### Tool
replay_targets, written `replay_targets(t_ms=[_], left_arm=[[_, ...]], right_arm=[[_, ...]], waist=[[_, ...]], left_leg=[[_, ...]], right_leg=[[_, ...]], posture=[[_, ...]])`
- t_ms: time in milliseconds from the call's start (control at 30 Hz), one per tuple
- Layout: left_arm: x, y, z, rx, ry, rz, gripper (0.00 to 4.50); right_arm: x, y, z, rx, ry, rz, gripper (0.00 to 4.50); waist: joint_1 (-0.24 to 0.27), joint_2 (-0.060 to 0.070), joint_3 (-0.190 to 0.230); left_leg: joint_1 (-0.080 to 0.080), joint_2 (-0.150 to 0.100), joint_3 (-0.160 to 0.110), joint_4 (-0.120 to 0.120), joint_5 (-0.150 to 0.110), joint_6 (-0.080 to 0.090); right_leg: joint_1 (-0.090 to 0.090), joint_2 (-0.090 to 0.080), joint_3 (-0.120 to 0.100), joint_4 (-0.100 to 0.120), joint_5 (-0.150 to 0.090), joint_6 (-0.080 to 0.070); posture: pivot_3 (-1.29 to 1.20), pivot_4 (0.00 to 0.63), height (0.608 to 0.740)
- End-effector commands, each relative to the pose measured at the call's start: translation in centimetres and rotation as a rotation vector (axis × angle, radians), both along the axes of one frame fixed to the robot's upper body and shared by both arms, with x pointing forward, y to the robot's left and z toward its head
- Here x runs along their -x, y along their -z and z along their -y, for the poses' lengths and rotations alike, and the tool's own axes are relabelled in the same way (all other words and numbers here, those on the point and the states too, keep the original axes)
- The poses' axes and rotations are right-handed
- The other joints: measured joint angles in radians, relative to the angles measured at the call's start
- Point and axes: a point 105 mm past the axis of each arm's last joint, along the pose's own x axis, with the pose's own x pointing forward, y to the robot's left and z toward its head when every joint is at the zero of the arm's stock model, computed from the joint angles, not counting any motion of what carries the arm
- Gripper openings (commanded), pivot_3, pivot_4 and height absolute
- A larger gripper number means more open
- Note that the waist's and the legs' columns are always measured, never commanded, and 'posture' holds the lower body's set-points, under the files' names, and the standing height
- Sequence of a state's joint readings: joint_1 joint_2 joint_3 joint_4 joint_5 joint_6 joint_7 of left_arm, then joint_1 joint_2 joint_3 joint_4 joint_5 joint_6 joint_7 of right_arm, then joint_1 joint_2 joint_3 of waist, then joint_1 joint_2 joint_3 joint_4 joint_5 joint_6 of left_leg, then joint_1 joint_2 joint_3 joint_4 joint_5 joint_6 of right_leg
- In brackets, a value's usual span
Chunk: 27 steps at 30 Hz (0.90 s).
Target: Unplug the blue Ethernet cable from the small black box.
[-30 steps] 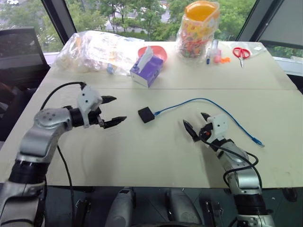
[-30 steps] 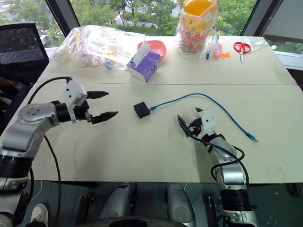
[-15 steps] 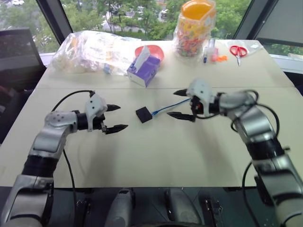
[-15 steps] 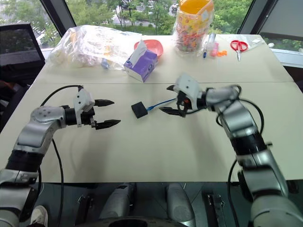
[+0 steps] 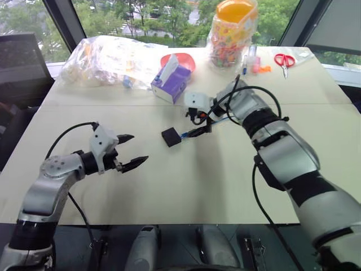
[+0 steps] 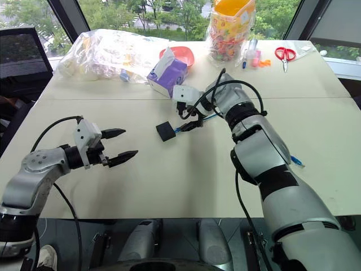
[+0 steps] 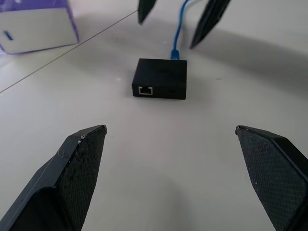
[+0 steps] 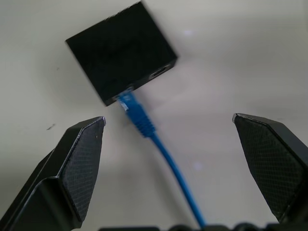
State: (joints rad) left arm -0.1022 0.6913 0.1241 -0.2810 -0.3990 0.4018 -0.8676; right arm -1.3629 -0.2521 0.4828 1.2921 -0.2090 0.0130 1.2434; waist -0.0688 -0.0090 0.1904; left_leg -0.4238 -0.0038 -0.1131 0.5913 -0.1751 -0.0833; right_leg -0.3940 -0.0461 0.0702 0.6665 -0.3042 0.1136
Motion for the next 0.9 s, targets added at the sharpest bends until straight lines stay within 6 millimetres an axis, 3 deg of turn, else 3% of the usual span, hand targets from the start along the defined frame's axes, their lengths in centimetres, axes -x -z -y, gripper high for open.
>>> replay_targets(t_ms=[33, 200, 300, 533, 567, 733, 900], left_arm=[[0.5, -1.3, -0.1, 0.016, -0.029, 0.056, 4.50], [0.8, -1.4, -0.1, 0.021, -0.054, 0.066, 4.50], [0.9, -1.5, -0.3, 0.020, -0.065, 0.071, 4.50], [0.8, -1.7, -0.9, 0.012, -0.089, 0.085, 4.50], [0.9, -1.8, -1.0, 0.011, -0.091, 0.086, 4.50], [0.7, -2.2, -1.4, -0.005, -0.091, 0.097, 4.50], [0.3, -3.3, -1.0, -0.135, 0.001, 0.212, 4.50]], right_arm=[[-0.2, 0.1, 0.4, 0.062, -0.013, 0.025, 4.44], [-0.1, 0.9, 0.3, 0.068, 0.016, 0.006, 4.44], [0.0, 1.4, 0.1, 0.070, 0.029, -0.010, 3.70], [0.4, 2.1, -0.5, 0.054, 0.047, -0.061, 0.31], [0.5, 2.3, -0.5, 0.056, 0.046, -0.065, 0.03], [0.7, 1.9, -0.8, -0.002, 0.061, -0.112, 0.03], [1.2, -0.7, -1.6, -0.177, 0.131, -0.264, 0.03]], waist=[[0.001, 0.000, 0.000], [-0.003, 0.000, 0.000], [-0.004, 0.000, 0.000], [-0.003, 0.000, 0.000], [-0.003, 0.000, 0.000], [-0.004, 0.000, 0.000], [-0.002, 0.001, 0.000]], left_leg=[[0.000, 0.000, 0.000, 0.000, 0.000, 0.000], [0.001, 0.000, 0.000, 0.000, 0.000, 0.000], [0.002, 0.000, 0.000, 0.000, 0.000, 0.000], [0.007, 0.000, 0.000, 0.000, 0.000, 0.000], [0.008, 0.000, 0.000, 0.000, 0.000, 0.000], [0.008, 0.000, 0.000, 0.000, 0.000, 0.000], [0.007, 0.000, 0.000, 0.000, 0.000, 0.000]], right_leg=[[0.000, 0.000, 0.000, 0.000, 0.000, 0.000], [0.000, 0.000, 0.000, 0.001, 0.000, 0.000], [0.001, 0.001, 0.000, 0.001, 0.000, 0.000], [0.005, 0.001, 0.000, 0.002, 0.000, -0.001], [0.006, 0.001, 0.000, 0.002, 0.000, -0.001], [0.005, 0.001, 0.000, 0.002, 0.000, -0.001], [0.005, 0.001, 0.000, 0.002, 0.000, -0.001]], posture=[[0.00, 0.150, 0.740], [0.00, 0.150, 0.740], [0.00, 0.150, 0.740], [0.00, 0.150, 0.740], [0.00, 0.150, 0.740], [0.00, 0.150, 0.740], [0.00, 0.150, 0.740]])
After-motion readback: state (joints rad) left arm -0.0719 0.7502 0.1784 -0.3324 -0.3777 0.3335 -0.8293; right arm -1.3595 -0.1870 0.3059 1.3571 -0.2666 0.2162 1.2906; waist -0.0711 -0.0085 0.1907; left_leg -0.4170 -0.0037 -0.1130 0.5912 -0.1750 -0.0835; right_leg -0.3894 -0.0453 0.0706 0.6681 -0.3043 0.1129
